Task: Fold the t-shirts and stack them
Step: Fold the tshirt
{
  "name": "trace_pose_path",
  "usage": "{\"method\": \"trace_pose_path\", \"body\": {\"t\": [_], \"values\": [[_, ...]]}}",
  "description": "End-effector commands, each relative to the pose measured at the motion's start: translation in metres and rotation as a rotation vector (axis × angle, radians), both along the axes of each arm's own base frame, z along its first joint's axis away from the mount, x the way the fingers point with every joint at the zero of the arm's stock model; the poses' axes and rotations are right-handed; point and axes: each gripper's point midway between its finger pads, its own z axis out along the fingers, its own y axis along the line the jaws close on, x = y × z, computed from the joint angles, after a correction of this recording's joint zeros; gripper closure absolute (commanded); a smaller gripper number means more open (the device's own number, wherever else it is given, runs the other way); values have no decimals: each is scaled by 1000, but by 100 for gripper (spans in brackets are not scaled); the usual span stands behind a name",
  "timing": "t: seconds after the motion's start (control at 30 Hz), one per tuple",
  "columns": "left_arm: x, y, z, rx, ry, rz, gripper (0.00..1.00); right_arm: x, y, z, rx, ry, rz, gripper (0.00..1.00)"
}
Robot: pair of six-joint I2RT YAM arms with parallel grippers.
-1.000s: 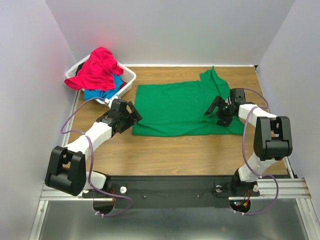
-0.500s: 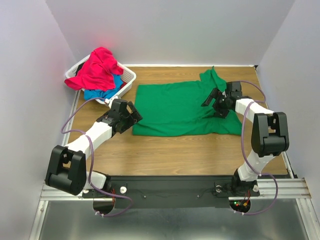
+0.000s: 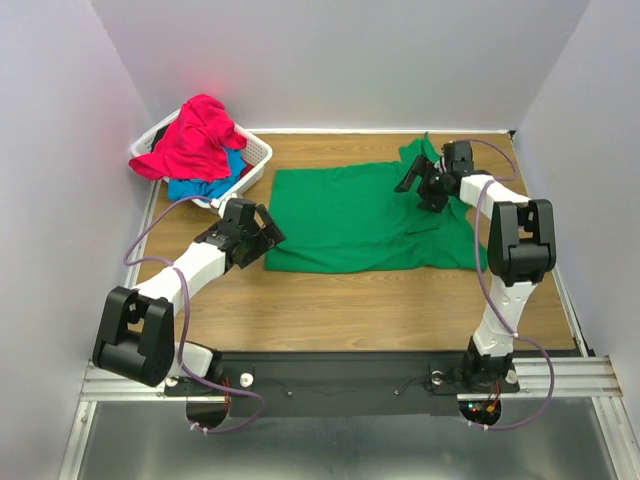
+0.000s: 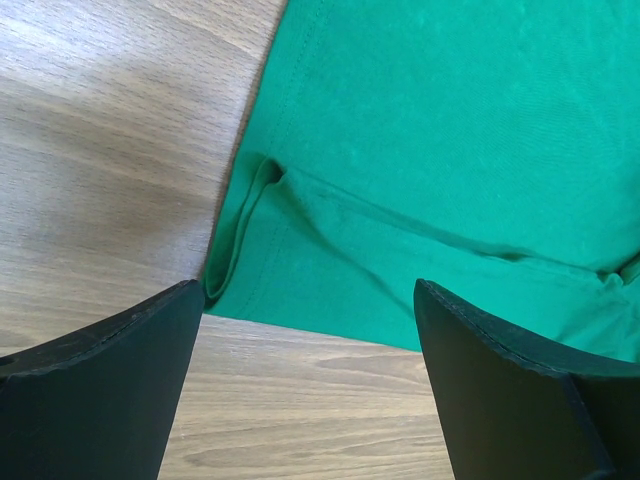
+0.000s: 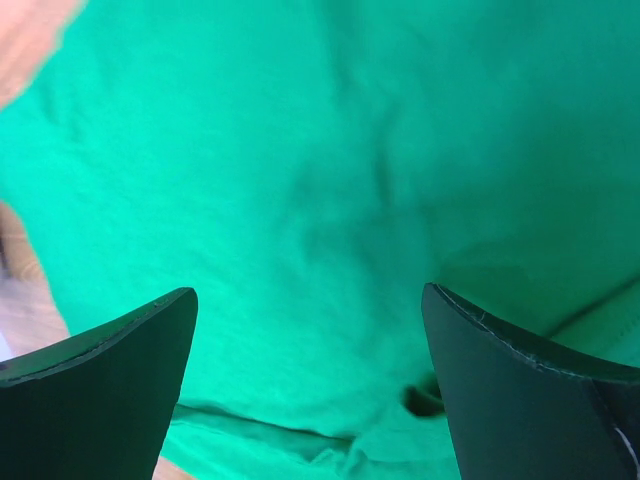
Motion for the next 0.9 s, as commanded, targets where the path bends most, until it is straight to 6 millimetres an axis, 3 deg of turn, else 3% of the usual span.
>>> {"method": "trace_pose_path", "body": {"t": [0.0,0.03,0.13,0.17,0.2,0.27,0.3,0.43,0.73,0.87], "values": [[7,-2,22,-2,-62,-9,2,21,8,63,-25,-195,80,0],[9,-3,25,-5,-69,-9,2,20,5,73,-50,-222,86,0],[12,-10,30,-15,-79,-27,2,4,-17,78,-151,-224,3,0],[15,-14,34,-18,-89,-35,2,-4,-26,95,-177,-252,-35,0],[13,-22,33,-19,-89,-54,1,-19,-33,85,-201,-219,-62,0],[15,-29,35,-22,-95,-69,2,-35,-43,91,-234,-221,-120,0],[14,-36,33,-24,-89,-84,2,-50,-43,73,-230,-176,-115,0],[11,-45,21,-27,-62,-107,2,-75,-24,50,-135,-98,-55,0],[1,-42,8,-19,-36,-100,2,-71,-20,8,-132,4,-44,0],[0,-42,5,-13,-27,-99,2,-59,-14,2,-118,2,-36,0]]}}
